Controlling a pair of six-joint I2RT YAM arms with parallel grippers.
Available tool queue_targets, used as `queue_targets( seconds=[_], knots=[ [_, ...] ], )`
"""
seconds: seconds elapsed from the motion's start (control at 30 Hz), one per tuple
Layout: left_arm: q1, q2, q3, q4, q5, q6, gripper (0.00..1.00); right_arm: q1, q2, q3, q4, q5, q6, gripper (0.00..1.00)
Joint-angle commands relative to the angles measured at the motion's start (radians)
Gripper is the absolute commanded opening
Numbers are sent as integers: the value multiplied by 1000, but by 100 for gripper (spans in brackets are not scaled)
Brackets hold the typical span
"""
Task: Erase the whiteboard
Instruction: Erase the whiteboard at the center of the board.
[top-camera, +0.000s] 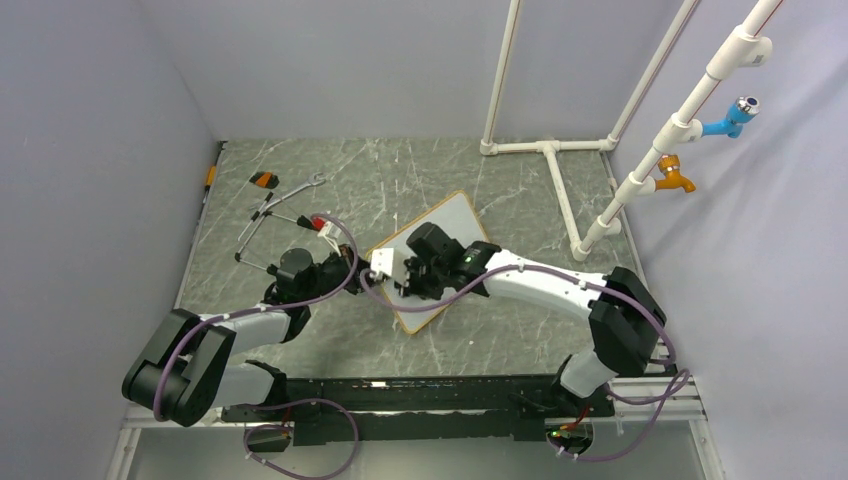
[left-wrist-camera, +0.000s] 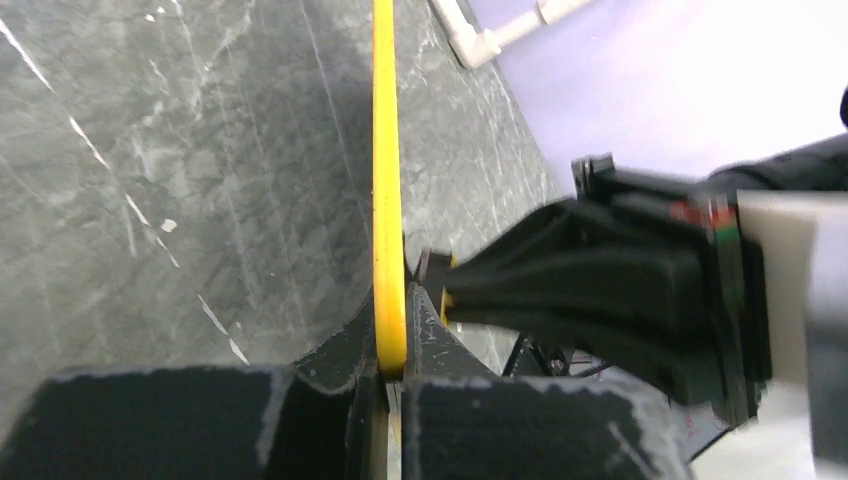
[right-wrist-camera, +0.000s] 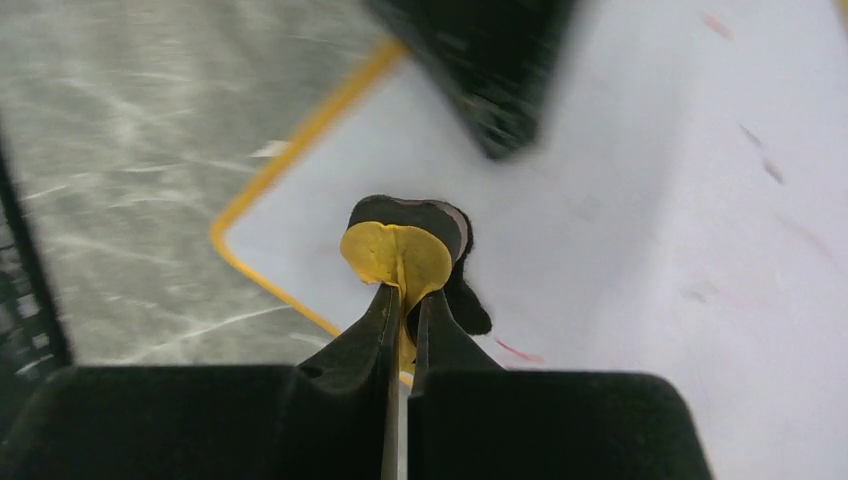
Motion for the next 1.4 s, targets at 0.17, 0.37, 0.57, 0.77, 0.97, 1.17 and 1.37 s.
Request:
queue_targets(
  seconds=[0.17,0.37,0.57,0.77,0.97,1.17,1.37],
  knots=[
    [-10,-27,23,195,85,-46,0,-215,-10,57,201,274,190,0],
    [-12,-23,20,203,83,-47,0,-126,-15,58,46,-50,63,0],
    [-12,-22,20,207,83,-51,0,13,35,113,29,21,81,0],
    [-13,-25,20,208,88,-48,0,-183,78,169,139,255,222,0],
    [-13,0,20,249,98,-64,0,-296,65,148,213,328,232,0],
    [-15,-1,15,254,93,-66,0,-237,85,147,60,-3,138,0],
    [-15,-16,14,238,94,-61,0,-98,73,149,64,17,129,0]
  ],
)
